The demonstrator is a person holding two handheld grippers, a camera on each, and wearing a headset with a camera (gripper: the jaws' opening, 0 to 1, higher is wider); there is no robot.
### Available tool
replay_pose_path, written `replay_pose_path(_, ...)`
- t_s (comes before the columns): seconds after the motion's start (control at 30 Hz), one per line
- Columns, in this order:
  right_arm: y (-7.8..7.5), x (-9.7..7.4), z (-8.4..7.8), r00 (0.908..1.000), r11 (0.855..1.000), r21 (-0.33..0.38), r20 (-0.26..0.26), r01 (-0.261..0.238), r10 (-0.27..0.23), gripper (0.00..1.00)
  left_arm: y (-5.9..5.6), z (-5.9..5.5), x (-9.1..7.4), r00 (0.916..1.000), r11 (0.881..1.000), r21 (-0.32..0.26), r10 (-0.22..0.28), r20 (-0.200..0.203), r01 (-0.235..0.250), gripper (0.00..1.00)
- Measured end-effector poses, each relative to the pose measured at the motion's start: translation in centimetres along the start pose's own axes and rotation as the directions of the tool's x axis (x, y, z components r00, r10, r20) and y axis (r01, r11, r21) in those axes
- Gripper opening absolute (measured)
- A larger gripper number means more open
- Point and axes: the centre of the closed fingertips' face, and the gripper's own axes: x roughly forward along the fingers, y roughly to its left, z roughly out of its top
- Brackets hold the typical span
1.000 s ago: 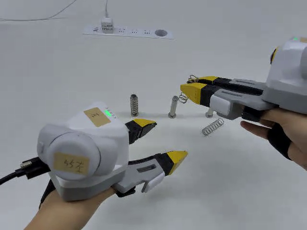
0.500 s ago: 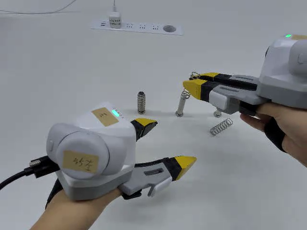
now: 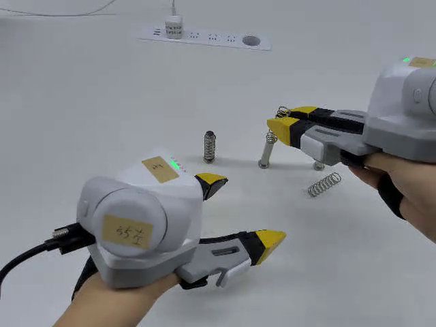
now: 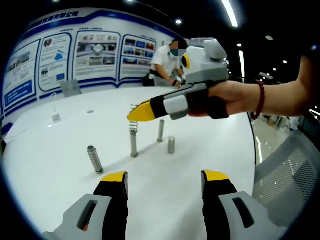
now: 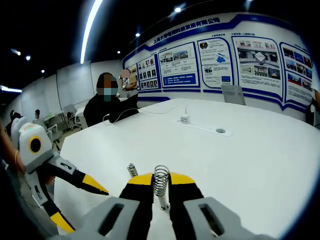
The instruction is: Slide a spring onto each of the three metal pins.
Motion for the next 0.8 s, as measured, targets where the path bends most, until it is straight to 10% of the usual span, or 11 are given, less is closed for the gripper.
replay_pose_path(0.8,0.3,1.0,-2.2,0.9970,0.999,-0.034,-0.075,0.017,-0.020,0.12,-0.4,0.1,0.0,0.9999,1.000,0.005,-0.016,-0.001,0.016,0.61)
